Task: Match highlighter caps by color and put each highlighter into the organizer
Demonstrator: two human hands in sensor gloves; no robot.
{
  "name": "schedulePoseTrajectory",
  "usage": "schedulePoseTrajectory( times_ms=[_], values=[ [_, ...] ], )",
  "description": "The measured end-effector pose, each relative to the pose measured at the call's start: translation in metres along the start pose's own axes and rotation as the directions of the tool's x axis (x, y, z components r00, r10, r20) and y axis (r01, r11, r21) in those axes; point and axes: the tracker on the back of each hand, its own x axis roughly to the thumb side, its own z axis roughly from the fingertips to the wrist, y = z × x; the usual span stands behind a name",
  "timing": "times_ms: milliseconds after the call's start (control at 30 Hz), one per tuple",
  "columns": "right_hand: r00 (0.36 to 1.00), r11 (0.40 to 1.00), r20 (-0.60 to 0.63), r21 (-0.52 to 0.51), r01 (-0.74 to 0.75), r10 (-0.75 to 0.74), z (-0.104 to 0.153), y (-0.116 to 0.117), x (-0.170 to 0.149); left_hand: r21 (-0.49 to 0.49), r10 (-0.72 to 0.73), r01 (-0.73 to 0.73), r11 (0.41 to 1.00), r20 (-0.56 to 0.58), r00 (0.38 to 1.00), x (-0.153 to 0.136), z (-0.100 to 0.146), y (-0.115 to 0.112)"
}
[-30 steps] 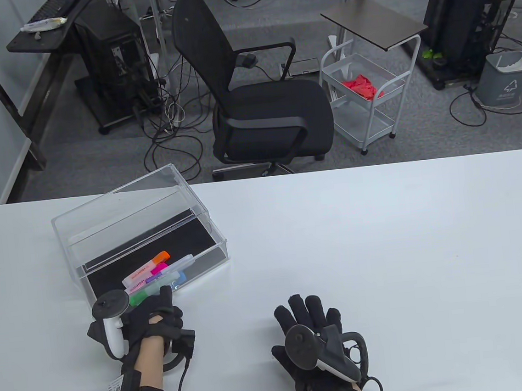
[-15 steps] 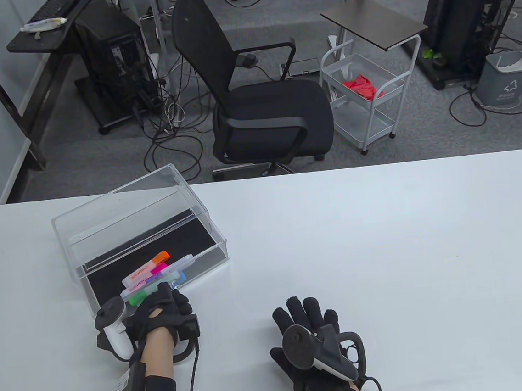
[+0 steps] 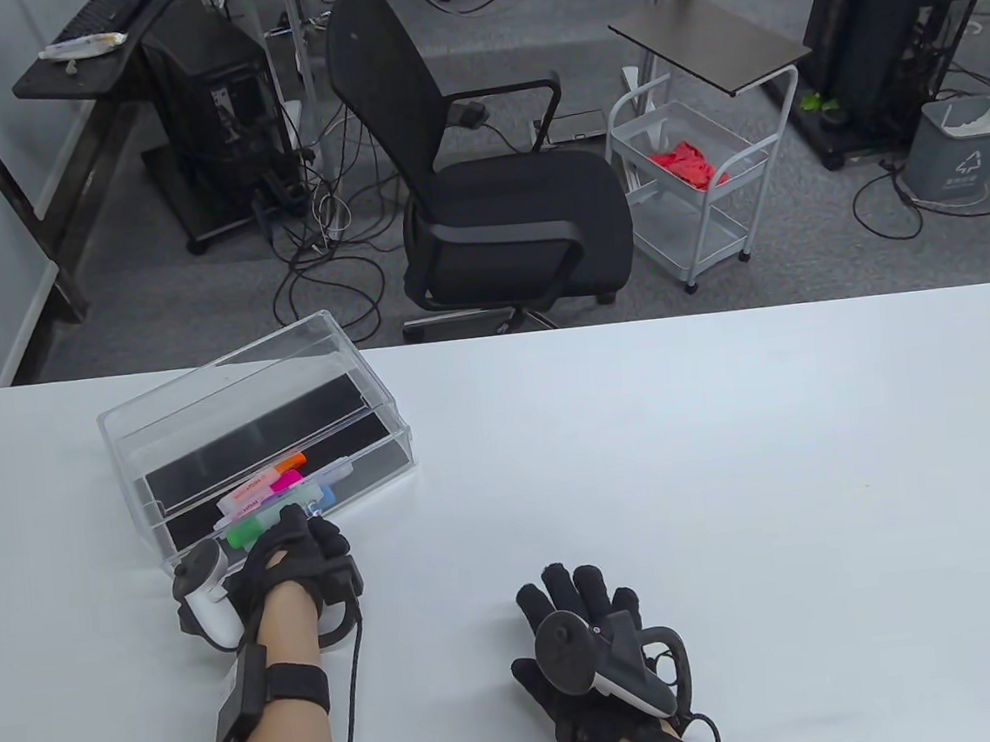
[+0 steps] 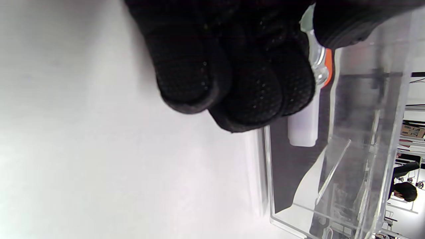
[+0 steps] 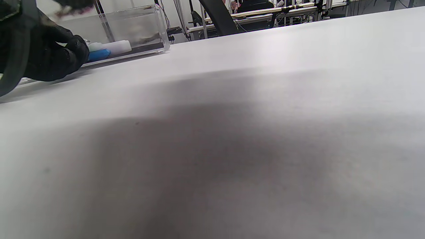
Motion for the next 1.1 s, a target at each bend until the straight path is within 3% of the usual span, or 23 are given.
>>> schedulePoseTrajectory(
  times_ms=[433, 633, 733, 867, 1000, 1100],
  values=[
    [1.0, 1.0, 0.005, -0.003, 0.0, 0.0, 0.0, -0.001, 0.001, -0.035, -0.023, 0.024, 0.999, 0.021, 1.0, 0.019, -0.031, 0.004],
    [1.0, 1.0, 0.005, -0.003, -0.004, 0.004, 0.0, 0.0, 0.003, -0.04, -0.021, 0.021, 0.999, 0.019, 1.0, 0.019, -0.031, 0.006],
    [1.0, 1.0, 0.009, -0.007, -0.006, 0.006, 0.002, -0.002, 0.005, -0.018, -0.064, 0.063, 0.998, -0.059, 0.996, 0.019, -0.02, 0.009],
    [1.0, 1.0, -0.001, -0.003, -0.013, 0.013, 0.003, -0.003, 0.005, 0.046, -0.179, 0.18, 0.983, -0.027, 0.983, 0.028, 0.003, 0.008],
    [1.0, 1.0, -0.016, 0.0, -0.014, 0.014, 0.004, -0.005, 0.003, -0.08, -0.116, 0.119, 0.99, 0.046, 0.992, 0.036, 0.033, 0.006],
    [1.0, 1.0, -0.024, -0.008, -0.008, 0.008, 0.005, -0.007, 0.002, -0.113, -0.163, 0.18, 0.977, 0.146, 0.976, 0.041, 0.058, 0.004]
  ],
)
